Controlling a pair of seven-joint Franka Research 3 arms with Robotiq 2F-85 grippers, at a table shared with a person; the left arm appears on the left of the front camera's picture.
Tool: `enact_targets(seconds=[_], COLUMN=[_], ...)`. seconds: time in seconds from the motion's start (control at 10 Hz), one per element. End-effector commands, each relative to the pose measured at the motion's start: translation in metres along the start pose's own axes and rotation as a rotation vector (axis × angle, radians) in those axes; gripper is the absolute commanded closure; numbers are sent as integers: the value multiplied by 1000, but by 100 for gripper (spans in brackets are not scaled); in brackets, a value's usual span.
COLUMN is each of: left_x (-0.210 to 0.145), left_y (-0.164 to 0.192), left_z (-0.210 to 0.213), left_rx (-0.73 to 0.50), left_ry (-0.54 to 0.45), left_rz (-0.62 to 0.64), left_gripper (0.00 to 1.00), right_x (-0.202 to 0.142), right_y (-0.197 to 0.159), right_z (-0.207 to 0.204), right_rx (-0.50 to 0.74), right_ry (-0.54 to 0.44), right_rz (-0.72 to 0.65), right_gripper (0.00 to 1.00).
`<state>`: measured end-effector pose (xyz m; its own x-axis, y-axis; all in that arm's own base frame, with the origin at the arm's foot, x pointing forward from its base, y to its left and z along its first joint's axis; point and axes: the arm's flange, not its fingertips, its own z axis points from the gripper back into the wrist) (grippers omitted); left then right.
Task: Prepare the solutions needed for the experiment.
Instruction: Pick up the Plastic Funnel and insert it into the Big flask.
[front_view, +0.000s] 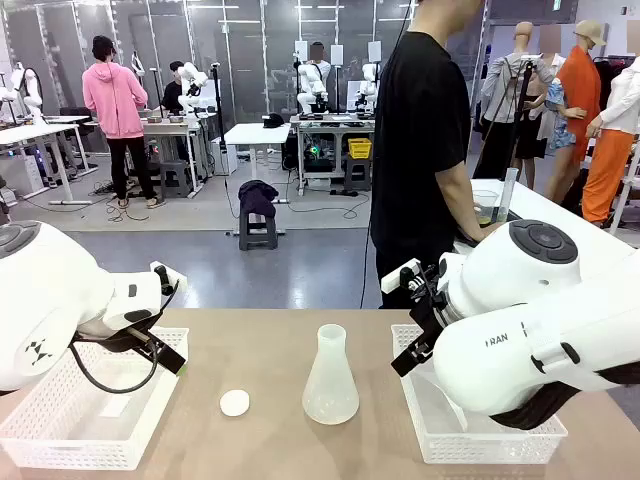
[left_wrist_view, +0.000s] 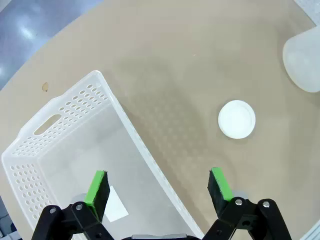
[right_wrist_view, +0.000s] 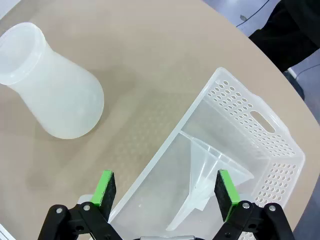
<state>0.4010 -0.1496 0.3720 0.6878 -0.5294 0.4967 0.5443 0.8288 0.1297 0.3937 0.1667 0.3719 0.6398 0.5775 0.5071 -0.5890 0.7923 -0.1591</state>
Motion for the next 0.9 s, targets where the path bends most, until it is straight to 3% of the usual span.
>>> enact_targets(seconds=[0.0, 0.8], left_x=[0, 0], left_y=[0, 0], left_z=[0, 0], left_rx=[0, 0], left_ry=[0, 0], left_rz=[0, 0], left_gripper=[0, 0], right_x=[0, 0], right_y=[0, 0], right_z=[0, 0], right_rx=[0, 0], right_ry=[0, 0], right_rz=[0, 0], right_gripper=[0, 0])
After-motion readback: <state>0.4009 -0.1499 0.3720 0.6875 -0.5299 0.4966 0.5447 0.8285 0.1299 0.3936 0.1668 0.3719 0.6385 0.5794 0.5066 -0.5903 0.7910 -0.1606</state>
